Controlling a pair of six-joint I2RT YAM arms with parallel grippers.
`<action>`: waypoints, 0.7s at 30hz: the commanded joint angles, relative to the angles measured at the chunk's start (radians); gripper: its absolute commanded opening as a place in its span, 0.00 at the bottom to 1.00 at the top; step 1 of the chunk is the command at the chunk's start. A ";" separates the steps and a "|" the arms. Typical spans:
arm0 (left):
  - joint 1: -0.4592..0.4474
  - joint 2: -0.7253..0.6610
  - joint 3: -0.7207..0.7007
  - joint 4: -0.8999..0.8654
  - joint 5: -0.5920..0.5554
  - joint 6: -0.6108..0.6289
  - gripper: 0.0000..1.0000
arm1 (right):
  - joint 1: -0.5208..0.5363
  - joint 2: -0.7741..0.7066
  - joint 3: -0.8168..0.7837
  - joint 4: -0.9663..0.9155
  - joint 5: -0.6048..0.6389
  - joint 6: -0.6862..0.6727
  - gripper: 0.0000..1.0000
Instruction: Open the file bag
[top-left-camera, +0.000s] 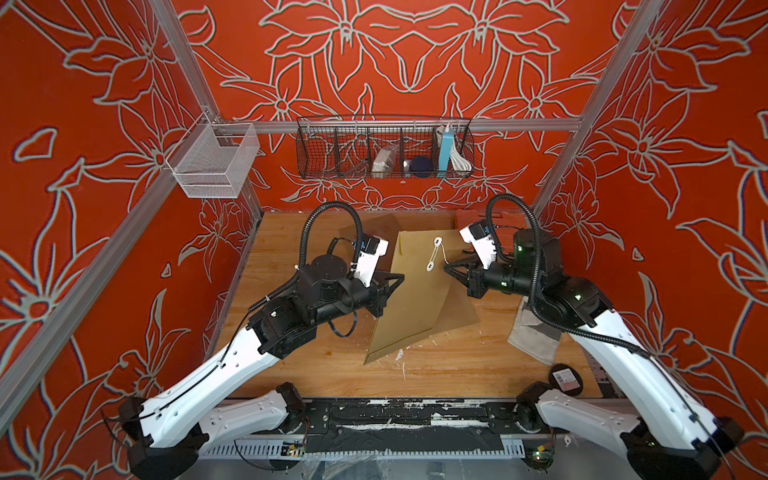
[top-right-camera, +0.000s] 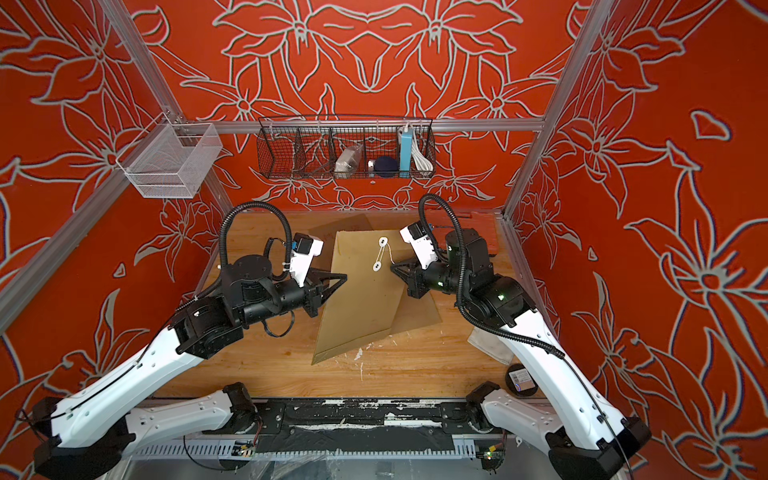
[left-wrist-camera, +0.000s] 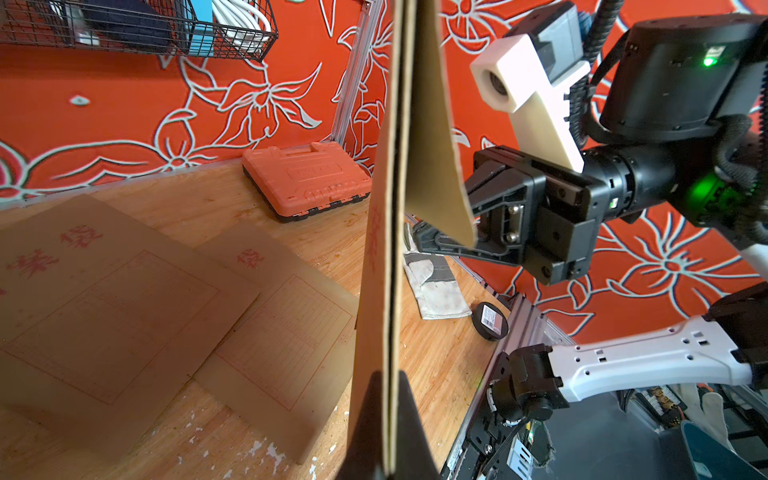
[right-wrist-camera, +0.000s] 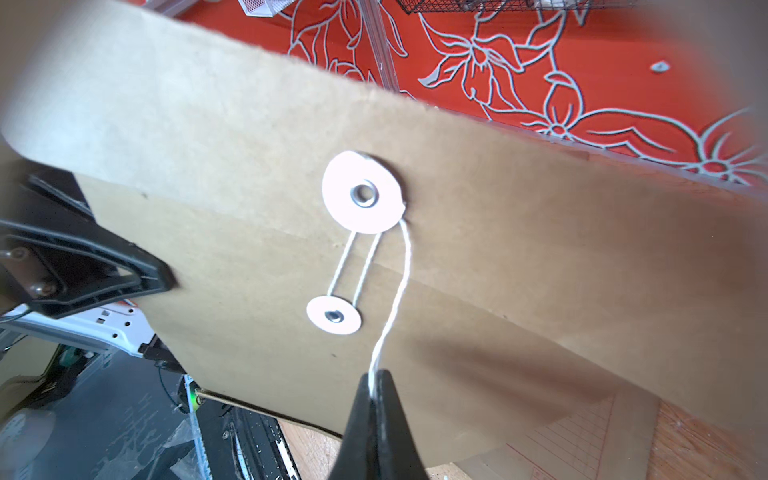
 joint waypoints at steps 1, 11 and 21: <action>0.007 -0.014 0.010 0.057 -0.006 -0.010 0.00 | 0.006 0.013 -0.012 0.065 -0.067 0.034 0.00; 0.007 -0.028 0.009 0.055 -0.022 -0.007 0.00 | 0.015 0.052 0.001 0.083 -0.155 0.047 0.00; 0.006 -0.022 0.017 0.052 -0.025 -0.007 0.00 | 0.044 0.069 0.010 0.089 -0.228 0.030 0.00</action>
